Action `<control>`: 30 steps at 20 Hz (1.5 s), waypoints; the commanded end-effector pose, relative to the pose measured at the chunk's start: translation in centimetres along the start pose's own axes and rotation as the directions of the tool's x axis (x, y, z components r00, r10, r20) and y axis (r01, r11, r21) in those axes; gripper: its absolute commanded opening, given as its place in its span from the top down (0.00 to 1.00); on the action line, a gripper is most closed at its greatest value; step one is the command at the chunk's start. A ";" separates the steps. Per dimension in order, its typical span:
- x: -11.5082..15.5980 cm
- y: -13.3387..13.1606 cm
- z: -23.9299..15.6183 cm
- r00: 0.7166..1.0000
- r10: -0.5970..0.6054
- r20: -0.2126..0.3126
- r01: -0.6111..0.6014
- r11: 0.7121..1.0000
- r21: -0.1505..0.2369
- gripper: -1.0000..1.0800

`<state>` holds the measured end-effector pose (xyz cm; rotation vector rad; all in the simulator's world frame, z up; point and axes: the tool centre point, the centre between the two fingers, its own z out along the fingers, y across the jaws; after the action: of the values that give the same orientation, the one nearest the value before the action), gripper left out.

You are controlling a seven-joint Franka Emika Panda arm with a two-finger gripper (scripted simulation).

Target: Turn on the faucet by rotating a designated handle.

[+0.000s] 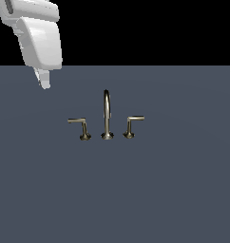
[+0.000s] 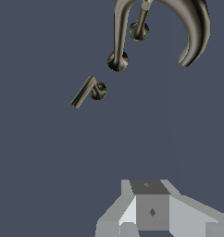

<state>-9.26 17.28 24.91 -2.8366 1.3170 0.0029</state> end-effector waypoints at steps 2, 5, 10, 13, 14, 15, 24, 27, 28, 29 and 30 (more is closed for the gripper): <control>0.6 -1.3 1.4 0.998 0.055 0.000 -0.055 0.998 0.001 1.00; 1.2 -2.4 2.7 0.995 0.101 -0.001 -0.101 0.995 0.001 1.00; 2.4 -4.1 4.8 0.984 0.180 -0.003 -0.180 0.984 -0.001 1.00; 3.3 -5.2 6.2 0.973 0.231 -0.005 -0.231 0.973 -0.002 1.00; 3.6 -5.6 6.7 0.969 0.249 -0.005 -0.249 0.969 -0.002 1.00; 4.0 -6.0 7.2 0.964 0.267 -0.006 -0.267 0.964 -0.003 1.00; 7.6 -9.2 12.0 0.900 0.435 -0.014 -0.435 0.900 -0.006 1.00; 8.7 -10.0 13.3 0.877 0.481 -0.015 -0.481 0.877 -0.006 1.00; 9.1 -10.2 13.7 0.869 0.494 -0.015 -0.494 0.869 -0.006 1.00; 9.4 -10.4 14.0 0.862 0.506 -0.016 -0.506 0.862 -0.006 1.00; 9.7 -10.6 14.3 0.856 0.517 -0.016 -0.518 0.856 -0.006 1.00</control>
<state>4.57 17.07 11.16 -2.4133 2.0134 -0.0025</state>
